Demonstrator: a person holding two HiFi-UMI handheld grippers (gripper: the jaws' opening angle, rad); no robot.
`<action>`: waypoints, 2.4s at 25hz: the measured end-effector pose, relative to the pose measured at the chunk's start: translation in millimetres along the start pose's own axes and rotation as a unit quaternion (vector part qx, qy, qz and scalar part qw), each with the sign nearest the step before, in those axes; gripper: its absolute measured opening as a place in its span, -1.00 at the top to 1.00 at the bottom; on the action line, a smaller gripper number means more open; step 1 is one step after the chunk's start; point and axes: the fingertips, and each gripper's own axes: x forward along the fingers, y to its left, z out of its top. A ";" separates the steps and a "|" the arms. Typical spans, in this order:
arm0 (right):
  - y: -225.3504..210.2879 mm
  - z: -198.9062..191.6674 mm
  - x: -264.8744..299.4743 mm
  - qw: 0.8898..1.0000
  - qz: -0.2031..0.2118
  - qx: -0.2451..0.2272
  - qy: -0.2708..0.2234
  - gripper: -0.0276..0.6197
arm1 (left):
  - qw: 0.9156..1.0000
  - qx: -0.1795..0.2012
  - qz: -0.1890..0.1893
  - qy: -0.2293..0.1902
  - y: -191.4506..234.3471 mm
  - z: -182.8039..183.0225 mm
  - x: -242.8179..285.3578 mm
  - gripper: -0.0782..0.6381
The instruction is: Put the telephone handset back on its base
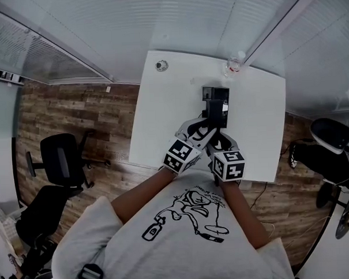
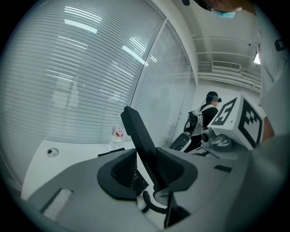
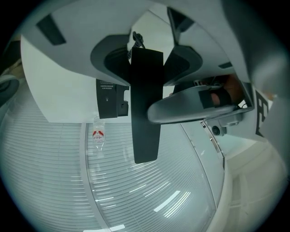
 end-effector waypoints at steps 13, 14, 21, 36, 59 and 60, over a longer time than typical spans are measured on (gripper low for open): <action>-14.9 -18.2 29.4 0.998 -0.005 0.034 0.049 0.27 | 0.999 -0.001 0.006 0.043 21.1 -31.3 21.8 0.42; -16.3 -19.3 30.9 0.998 -0.005 0.036 0.051 0.27 | 0.999 -0.002 0.008 0.045 21.9 -33.0 23.4 0.42; -21.6 -27.3 42.7 0.996 -0.007 0.049 0.072 0.27 | 0.998 -0.001 0.023 0.064 33.0 -46.6 29.8 0.40; -30.6 -36.3 63.1 0.993 -0.005 0.072 0.096 0.27 | 0.996 0.003 0.035 0.087 48.6 -62.3 42.9 0.40; -54.9 -42.6 102.7 0.987 -0.009 0.090 0.133 0.27 | 0.992 -0.037 0.038 0.119 83.4 -90.3 74.4 0.40; -55.6 -42.0 103.9 0.987 -0.009 0.091 0.134 0.27 | 0.991 -0.039 0.037 0.120 84.7 -91.0 75.5 0.40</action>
